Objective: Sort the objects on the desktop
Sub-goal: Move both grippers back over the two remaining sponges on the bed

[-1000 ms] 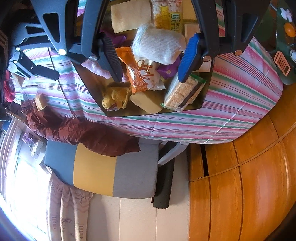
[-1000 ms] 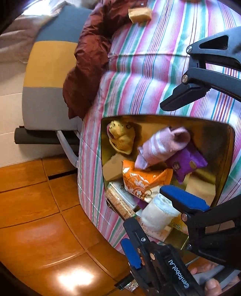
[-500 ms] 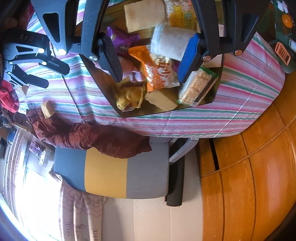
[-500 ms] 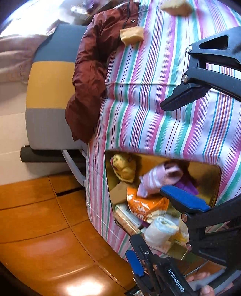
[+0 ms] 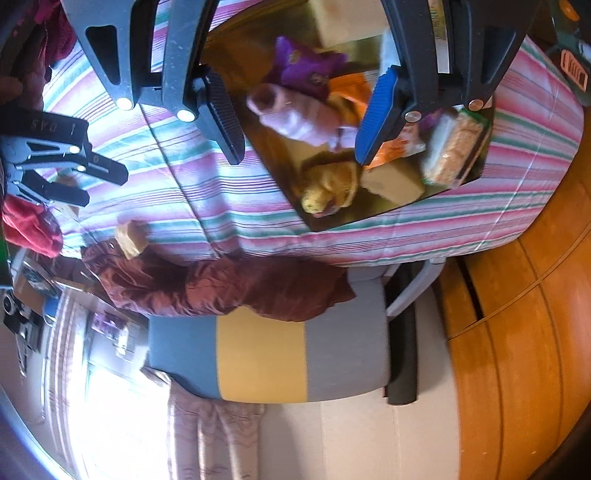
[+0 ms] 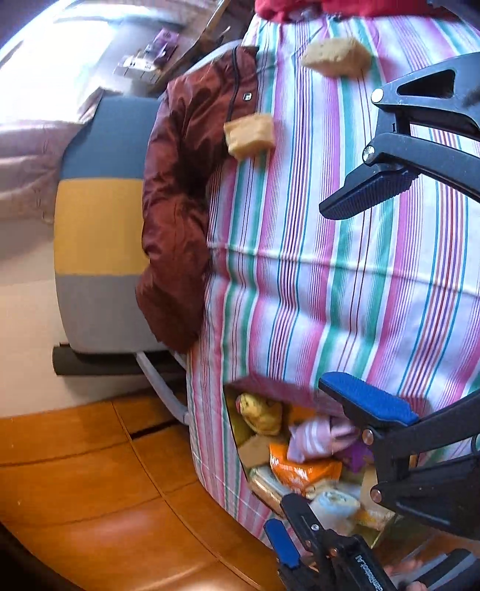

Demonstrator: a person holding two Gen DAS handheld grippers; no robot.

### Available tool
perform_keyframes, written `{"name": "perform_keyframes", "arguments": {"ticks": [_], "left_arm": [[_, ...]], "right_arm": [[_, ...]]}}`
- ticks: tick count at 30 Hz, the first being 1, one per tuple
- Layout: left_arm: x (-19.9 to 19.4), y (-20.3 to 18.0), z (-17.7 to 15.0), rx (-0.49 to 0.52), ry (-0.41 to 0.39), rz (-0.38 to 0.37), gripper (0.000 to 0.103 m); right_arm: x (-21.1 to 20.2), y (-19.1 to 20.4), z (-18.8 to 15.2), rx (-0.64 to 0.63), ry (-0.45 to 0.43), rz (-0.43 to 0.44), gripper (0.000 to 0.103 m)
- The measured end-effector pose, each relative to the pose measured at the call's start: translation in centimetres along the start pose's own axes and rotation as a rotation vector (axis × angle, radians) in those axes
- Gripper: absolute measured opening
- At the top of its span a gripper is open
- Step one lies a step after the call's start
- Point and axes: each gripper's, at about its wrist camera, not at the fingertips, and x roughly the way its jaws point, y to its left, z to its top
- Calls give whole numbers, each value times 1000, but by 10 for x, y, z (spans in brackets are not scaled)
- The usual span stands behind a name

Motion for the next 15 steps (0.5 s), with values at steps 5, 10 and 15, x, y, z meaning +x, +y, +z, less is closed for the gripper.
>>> {"name": "perform_keyframes", "arguments": {"ticks": [5,10,15], "left_arm": [[7,-21,6,36,8,-33,63],[14,-40,11,69,12,-60,63],[21,-57,15,99,19,-87,63]], "right_arm": [[-3,-28,-3,39,7,-45,89],[-8,-51,-4,59,8,-89,89],[-12,-74,-3,81,11,-132,89]]}}
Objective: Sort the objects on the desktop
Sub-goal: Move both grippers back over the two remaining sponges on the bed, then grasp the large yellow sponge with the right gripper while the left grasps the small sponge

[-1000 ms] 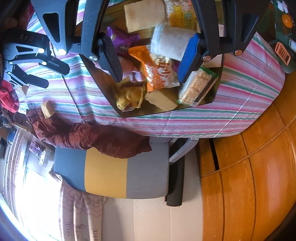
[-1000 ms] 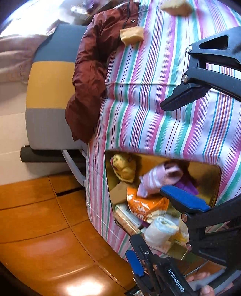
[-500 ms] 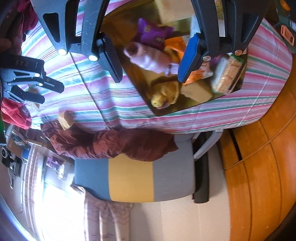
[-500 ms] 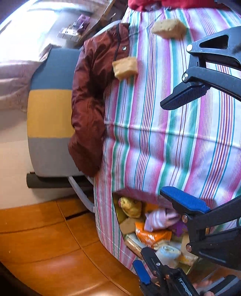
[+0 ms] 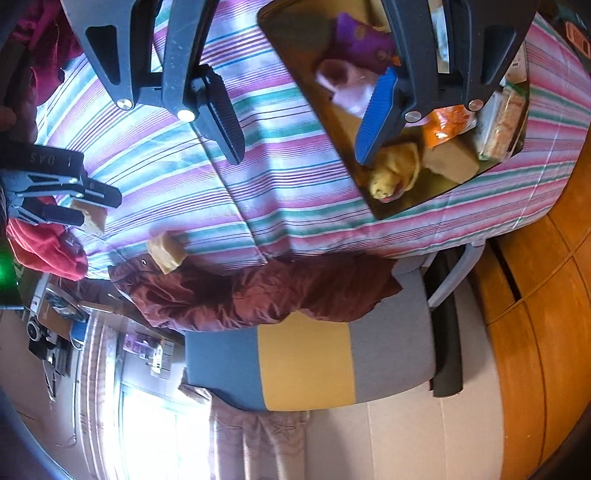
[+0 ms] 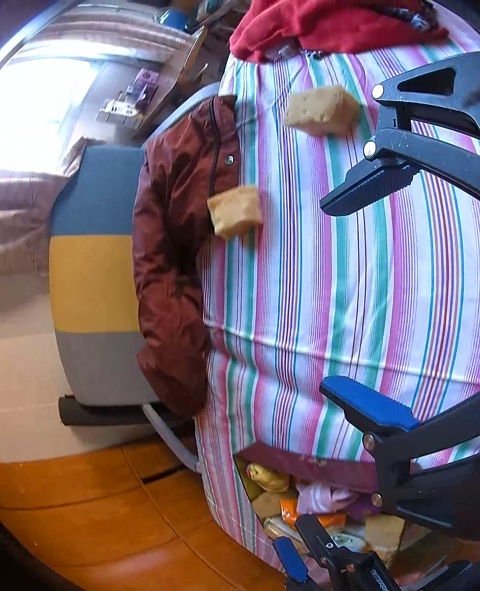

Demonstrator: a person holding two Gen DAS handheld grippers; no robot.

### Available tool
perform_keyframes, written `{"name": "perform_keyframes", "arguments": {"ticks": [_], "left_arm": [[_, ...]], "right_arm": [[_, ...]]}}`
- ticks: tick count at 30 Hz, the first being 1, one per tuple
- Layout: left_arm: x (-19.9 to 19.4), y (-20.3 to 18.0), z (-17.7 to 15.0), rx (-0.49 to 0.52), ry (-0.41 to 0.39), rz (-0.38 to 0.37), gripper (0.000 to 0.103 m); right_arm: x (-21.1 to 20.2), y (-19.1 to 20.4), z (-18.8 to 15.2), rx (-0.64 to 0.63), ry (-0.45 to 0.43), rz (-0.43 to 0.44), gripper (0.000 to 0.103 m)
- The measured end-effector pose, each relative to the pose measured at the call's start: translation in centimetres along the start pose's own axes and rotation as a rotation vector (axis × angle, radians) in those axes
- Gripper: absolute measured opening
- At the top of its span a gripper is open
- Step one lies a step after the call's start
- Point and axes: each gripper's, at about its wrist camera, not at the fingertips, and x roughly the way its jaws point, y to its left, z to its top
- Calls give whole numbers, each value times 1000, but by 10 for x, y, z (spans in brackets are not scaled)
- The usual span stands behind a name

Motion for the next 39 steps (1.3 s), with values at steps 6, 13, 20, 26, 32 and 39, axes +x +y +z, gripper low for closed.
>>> {"name": "perform_keyframes", "arguments": {"ticks": [6,13,20,26,32,39], "left_arm": [[8,-17,6,30,7,-27,63],[21,-38,10,66,27,-54,63],[37,-52,10,79,61,-90,63],[51,-60,10,83,91,-111,63],[63,-70,16,89,111,-129,63],[79,-88,24,105,136,-154,63]], "right_arm": [[1,-32,2,33,11,-50,89],[8,-71,2,80,34,-96,89],[20,-134,-3,216,68,-151,89],[34,-180,-9,304,94,-209,89],[58,-196,-8,320,123,-198,89],[85,-195,-8,263,171,-240,82]]}}
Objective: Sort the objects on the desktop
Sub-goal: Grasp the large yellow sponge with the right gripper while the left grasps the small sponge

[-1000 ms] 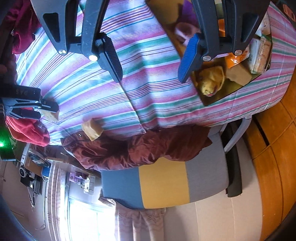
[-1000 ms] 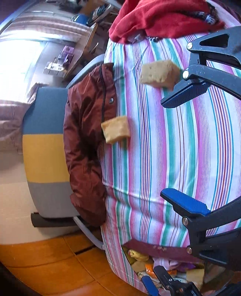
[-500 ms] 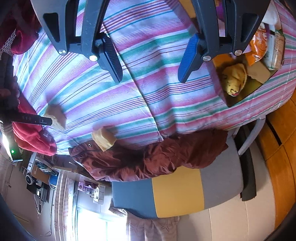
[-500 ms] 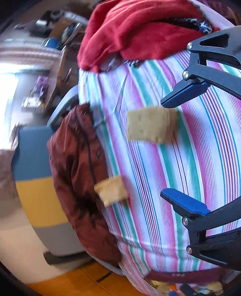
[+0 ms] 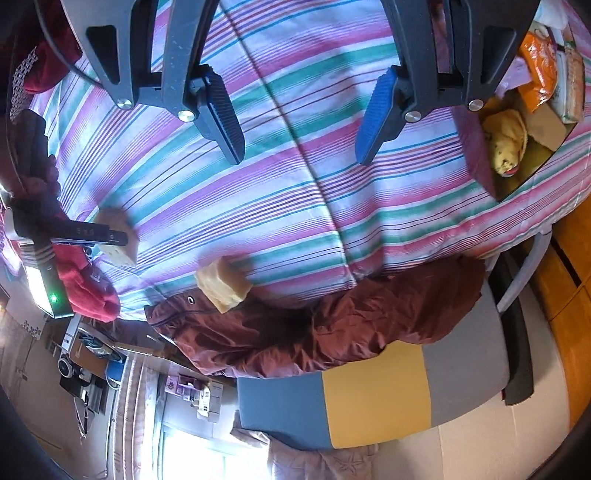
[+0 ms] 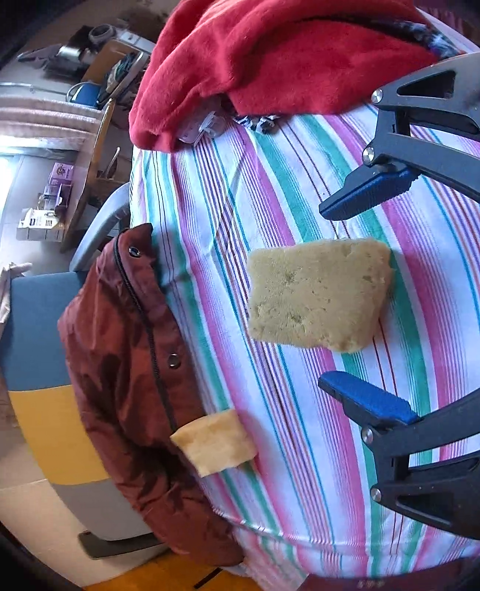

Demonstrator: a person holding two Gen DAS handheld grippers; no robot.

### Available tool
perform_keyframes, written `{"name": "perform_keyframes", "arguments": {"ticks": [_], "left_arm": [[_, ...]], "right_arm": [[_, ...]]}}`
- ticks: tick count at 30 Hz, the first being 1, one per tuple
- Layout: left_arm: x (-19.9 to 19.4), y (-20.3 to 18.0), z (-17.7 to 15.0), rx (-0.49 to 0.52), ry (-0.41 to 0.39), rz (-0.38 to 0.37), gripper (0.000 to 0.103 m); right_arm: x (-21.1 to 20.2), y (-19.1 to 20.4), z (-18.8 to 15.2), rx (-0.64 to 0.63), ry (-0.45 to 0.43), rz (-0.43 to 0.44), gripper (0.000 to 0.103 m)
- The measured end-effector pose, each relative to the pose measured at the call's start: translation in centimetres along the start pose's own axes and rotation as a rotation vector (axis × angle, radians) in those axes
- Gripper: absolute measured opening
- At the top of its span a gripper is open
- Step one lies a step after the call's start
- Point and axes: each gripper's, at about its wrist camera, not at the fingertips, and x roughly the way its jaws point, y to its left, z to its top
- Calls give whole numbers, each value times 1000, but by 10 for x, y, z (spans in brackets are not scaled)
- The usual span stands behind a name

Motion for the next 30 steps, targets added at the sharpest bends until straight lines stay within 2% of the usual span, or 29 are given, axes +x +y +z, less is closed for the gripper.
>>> {"name": "perform_keyframes", "arguments": {"ticks": [4,7,9,10,14,16,18,23,30], "left_arm": [[11,-12,13,14,6,-17,63],[19,-19,23,11,11,-38,63],[27,-25,30,19,18,-50,63],[32,-28,32,25,25,-57,63],[55,-34,40,23,76,-89,64],[64,-36,44,19,92,-97,67],[75,-35,51,-18,120,-148,69],[97,-38,77,-102,156,-215,69],[135,-60,118,-168,190,-226,71]], "right_arm": [[7,-2,3,-16,6,-25,79],[14,-3,3,-26,30,-24,70],[15,0,2,-38,43,-13,59],[15,3,2,-50,47,-15,58],[16,10,0,-85,62,-44,57],[16,7,1,-71,67,-36,57],[16,6,1,-64,67,-32,56],[17,9,1,-73,64,-42,56],[17,7,1,-65,71,-41,56]]}}
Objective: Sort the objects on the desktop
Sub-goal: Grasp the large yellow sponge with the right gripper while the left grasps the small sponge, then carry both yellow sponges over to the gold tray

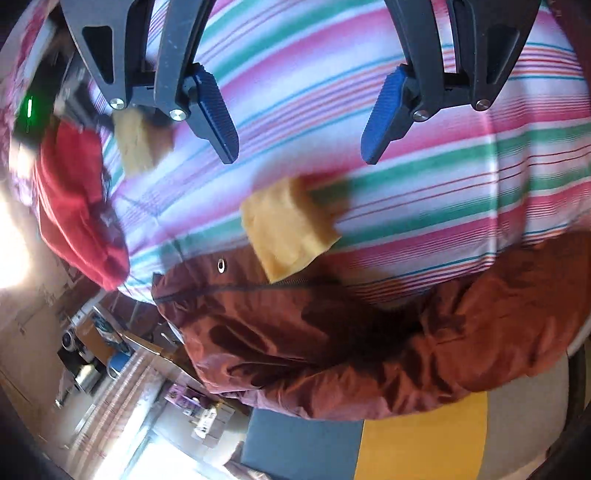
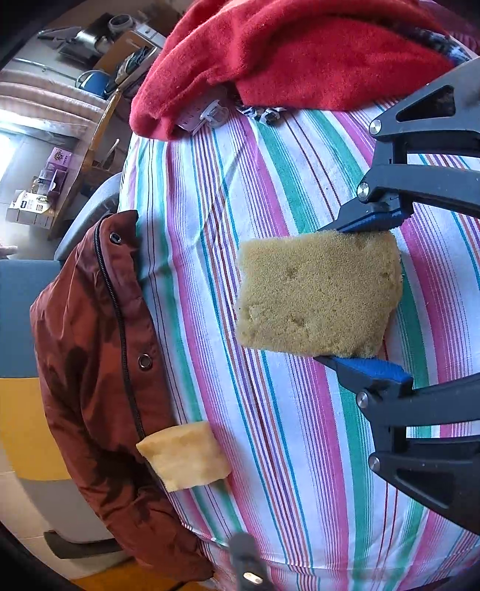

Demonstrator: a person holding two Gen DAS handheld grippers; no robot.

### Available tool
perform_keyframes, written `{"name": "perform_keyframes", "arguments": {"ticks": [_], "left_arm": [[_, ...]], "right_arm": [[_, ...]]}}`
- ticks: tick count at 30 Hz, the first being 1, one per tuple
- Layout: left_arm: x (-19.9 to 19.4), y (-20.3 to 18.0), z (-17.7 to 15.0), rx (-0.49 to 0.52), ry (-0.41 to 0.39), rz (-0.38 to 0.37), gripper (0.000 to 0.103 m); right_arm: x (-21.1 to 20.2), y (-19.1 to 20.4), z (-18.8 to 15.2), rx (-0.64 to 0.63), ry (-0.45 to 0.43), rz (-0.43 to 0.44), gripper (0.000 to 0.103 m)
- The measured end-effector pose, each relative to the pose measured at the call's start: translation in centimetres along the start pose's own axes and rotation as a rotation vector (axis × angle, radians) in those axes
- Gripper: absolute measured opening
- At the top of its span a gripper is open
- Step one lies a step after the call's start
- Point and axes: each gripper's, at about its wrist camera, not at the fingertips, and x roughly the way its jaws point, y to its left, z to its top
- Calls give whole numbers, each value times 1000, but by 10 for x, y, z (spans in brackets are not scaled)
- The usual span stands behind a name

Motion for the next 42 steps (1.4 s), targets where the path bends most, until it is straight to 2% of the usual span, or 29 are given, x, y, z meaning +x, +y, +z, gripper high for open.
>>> {"name": "perform_keyframes", "arguments": {"ticks": [5,10,14,17,22,26,28,32,35,37,38,40,42], "left_arm": [[31,-11,26,-85,10,3,84],[56,-17,44,-130,15,78,84],[81,-18,55,-156,65,120,84],[85,-22,56,-118,48,150,83],[85,-22,49,-67,21,144,84],[88,-30,42,31,36,196,83],[87,-30,38,45,34,199,82],[82,-23,36,47,26,194,71],[81,-19,38,45,42,186,68],[81,-18,39,60,47,187,65],[81,-18,39,69,45,188,63],[80,-17,36,82,35,187,61],[78,-17,31,110,23,194,59]], "right_arm": [[1,0,0,2,4,3,57],[2,1,0,3,10,2,57],[5,2,-2,-1,30,0,59],[7,2,-4,2,40,-2,58],[6,0,-4,10,37,7,56],[6,1,-4,12,38,6,58],[6,-2,-4,30,40,17,58],[6,-4,-4,54,39,32,60],[5,-5,-3,62,21,25,70],[5,-8,-2,64,4,15,71],[4,-9,-2,61,0,12,70],[6,-8,-1,48,8,31,57],[5,-2,-3,19,7,12,56]]}}
